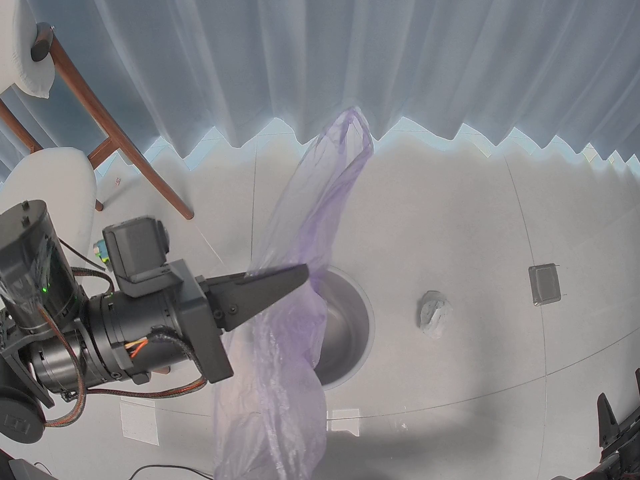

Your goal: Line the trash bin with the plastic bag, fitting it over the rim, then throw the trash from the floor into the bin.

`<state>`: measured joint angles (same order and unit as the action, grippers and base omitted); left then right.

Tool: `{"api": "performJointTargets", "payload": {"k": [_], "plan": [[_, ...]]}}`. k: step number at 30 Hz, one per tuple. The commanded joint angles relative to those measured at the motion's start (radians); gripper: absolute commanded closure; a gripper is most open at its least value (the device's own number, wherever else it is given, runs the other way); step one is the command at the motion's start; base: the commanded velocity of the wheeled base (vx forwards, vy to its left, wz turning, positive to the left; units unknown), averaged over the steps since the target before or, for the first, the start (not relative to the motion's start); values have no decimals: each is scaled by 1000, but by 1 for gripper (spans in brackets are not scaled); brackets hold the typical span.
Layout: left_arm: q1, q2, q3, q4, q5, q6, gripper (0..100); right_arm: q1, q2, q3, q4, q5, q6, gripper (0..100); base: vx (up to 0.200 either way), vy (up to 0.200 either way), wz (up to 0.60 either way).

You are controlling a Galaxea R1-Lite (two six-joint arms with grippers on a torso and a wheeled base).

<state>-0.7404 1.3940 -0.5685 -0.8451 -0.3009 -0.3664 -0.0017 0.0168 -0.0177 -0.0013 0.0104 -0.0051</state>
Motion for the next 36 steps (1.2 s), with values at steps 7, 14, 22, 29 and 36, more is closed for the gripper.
{"api": "performJointTargets", "payload": {"k": [7,14,22,29,36], "plan": [[162,45,142,-46,-1,4,100,0,-15,18,0,0,1,0,0,0,0],[177,161,137,-140,28,6,100,0,-15,18,0,0,-1,0,0,0,0],[179,364,191,-427,83,7,100,0,-15,18,0,0,-1,0,0,0,0],[182,548,274,-698,95,47,100,0,-15,18,0,0,-1,0,0,0,0],[205,467,239,-686,147,73,100,0,-15,18,0,0,-1,0,0,0,0]]}}
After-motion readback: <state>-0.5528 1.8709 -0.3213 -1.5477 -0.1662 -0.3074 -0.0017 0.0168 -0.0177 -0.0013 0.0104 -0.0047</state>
